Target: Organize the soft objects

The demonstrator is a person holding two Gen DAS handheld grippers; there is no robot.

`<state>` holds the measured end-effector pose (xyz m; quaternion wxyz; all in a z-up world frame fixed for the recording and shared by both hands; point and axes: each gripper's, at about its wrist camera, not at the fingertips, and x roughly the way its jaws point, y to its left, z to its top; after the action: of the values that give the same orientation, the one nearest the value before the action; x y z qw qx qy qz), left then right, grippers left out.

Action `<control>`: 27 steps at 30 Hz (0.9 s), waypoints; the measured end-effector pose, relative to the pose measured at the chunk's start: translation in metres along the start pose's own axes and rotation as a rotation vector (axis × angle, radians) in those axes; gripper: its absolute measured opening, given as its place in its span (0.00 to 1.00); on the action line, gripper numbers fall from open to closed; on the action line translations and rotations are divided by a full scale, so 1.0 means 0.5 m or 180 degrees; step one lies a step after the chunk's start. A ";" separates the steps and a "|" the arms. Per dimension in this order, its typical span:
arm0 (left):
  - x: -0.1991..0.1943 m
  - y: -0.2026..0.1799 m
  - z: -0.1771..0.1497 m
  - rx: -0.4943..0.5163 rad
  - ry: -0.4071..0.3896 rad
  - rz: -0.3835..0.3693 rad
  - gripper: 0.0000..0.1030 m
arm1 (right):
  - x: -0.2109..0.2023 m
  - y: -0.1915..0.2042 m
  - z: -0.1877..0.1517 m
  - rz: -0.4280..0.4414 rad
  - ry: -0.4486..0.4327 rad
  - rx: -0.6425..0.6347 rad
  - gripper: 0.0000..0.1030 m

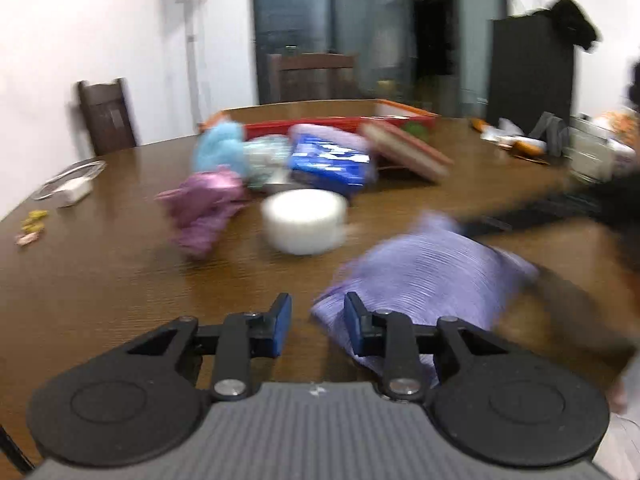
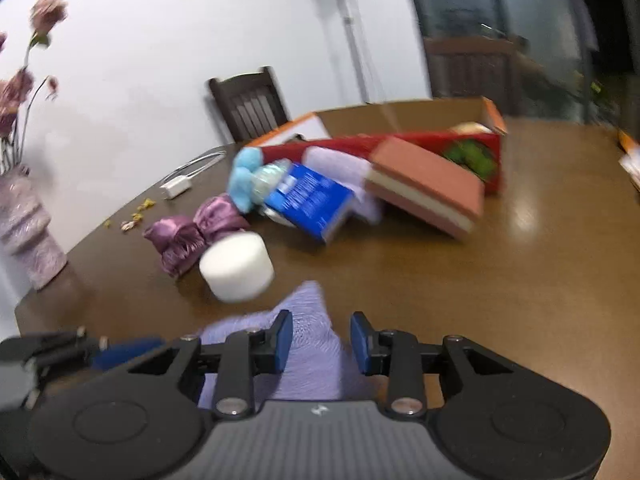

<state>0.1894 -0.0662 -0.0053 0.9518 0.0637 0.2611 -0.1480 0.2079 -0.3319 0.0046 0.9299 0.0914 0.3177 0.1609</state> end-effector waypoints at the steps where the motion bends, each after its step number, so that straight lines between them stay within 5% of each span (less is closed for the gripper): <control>1: 0.000 0.014 0.002 -0.0079 -0.0011 0.0033 0.29 | -0.022 0.002 -0.021 -0.0047 -0.0005 0.0151 0.32; 4: -0.021 0.046 0.018 -0.0400 -0.0107 -0.0054 0.33 | -0.077 0.018 -0.073 -0.0055 -0.0155 0.0255 0.34; 11: -0.059 0.053 0.025 -0.0811 -0.0127 -0.0591 0.73 | -0.121 0.012 -0.078 -0.0072 -0.0619 0.0437 0.59; 15: -0.032 0.042 0.009 -0.0784 -0.0033 -0.0455 0.70 | -0.072 0.030 -0.085 0.0011 -0.0549 0.0474 0.59; 19: -0.004 0.058 0.003 -0.1033 0.0133 -0.0685 0.55 | -0.051 0.051 -0.105 -0.0024 -0.0498 0.0397 0.57; 24: 0.012 0.065 0.004 -0.1099 0.0094 -0.0858 0.51 | -0.051 0.055 -0.114 -0.0109 -0.0462 0.0364 0.48; 25: 0.014 0.066 0.005 -0.1114 0.0096 -0.0894 0.48 | -0.050 0.054 -0.115 -0.0133 -0.0458 0.0372 0.43; 27: 0.020 0.063 0.005 -0.1145 0.0138 -0.0963 0.29 | -0.044 0.054 -0.116 -0.0178 -0.0398 0.0343 0.14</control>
<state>0.2088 -0.0395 -0.0068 0.9089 -0.1436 0.3102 -0.2387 0.1493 -0.3108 -0.0212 0.9458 0.1423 0.2696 0.1116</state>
